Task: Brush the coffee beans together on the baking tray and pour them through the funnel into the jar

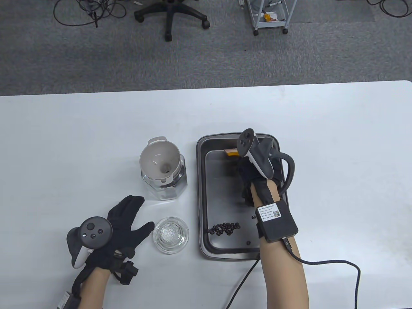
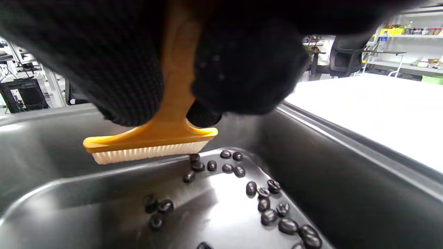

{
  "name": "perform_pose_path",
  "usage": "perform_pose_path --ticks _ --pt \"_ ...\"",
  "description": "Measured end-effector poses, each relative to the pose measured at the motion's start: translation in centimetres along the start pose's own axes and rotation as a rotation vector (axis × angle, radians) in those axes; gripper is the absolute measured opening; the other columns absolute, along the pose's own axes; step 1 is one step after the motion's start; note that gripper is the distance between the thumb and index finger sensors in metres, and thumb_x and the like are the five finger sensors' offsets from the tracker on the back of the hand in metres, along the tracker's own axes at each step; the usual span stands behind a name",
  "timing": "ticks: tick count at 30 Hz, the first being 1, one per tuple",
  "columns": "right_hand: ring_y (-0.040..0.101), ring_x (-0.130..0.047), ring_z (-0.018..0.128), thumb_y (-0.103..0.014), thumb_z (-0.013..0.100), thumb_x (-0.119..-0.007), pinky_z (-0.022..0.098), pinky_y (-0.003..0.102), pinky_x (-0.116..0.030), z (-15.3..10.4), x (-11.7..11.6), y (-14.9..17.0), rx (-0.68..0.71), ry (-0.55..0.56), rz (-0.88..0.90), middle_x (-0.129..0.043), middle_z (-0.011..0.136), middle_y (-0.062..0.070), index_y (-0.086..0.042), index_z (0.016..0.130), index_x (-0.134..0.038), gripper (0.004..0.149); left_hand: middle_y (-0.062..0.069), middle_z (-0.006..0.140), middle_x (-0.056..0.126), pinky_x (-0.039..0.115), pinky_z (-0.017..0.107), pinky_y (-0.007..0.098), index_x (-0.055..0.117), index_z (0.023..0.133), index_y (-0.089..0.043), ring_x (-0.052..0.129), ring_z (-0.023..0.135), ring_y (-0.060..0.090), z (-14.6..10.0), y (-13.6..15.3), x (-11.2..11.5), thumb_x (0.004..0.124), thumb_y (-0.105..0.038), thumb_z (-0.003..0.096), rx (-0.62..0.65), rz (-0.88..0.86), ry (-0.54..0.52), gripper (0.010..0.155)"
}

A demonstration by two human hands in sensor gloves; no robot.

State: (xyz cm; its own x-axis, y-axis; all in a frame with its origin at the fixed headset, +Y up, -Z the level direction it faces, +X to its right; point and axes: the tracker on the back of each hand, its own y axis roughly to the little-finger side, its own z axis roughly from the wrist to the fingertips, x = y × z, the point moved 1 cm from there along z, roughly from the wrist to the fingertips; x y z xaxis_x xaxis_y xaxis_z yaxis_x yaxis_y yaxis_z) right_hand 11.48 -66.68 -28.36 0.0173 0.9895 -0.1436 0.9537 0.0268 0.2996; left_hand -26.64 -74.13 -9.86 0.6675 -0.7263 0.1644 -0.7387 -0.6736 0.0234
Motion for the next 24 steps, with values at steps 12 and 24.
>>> perform_pose_path --ticks 12,24 --pt "0.01 -0.101 0.021 -0.049 0.038 -0.098 0.005 0.021 -0.087 -0.9 -1.3 0.5 -0.008 -0.095 -0.078 -0.115 0.072 -0.007 -0.04 0.069 -0.101 0.032 -0.002 0.124 0.05 0.048 0.08 0.063 0.049 0.112 -0.044 0.052 0.115 0.033 0.1 0.0 0.1 0.083 -0.078 0.0427 -0.002 0.007 0.009 0.084" --pt "0.01 -0.101 0.021 -0.048 0.038 -0.098 0.005 0.021 -0.086 -3.7 -1.9 1.5 0.006 -0.118 -0.092 -0.116 0.07 -0.005 -0.039 0.068 -0.102 0.031 -0.003 0.124 0.049 0.048 0.08 0.063 0.049 0.112 -0.044 0.052 0.115 0.033 0.0 0.2 -0.2 0.083 -0.078 0.0425 -0.005 -0.009 -0.003 0.084"
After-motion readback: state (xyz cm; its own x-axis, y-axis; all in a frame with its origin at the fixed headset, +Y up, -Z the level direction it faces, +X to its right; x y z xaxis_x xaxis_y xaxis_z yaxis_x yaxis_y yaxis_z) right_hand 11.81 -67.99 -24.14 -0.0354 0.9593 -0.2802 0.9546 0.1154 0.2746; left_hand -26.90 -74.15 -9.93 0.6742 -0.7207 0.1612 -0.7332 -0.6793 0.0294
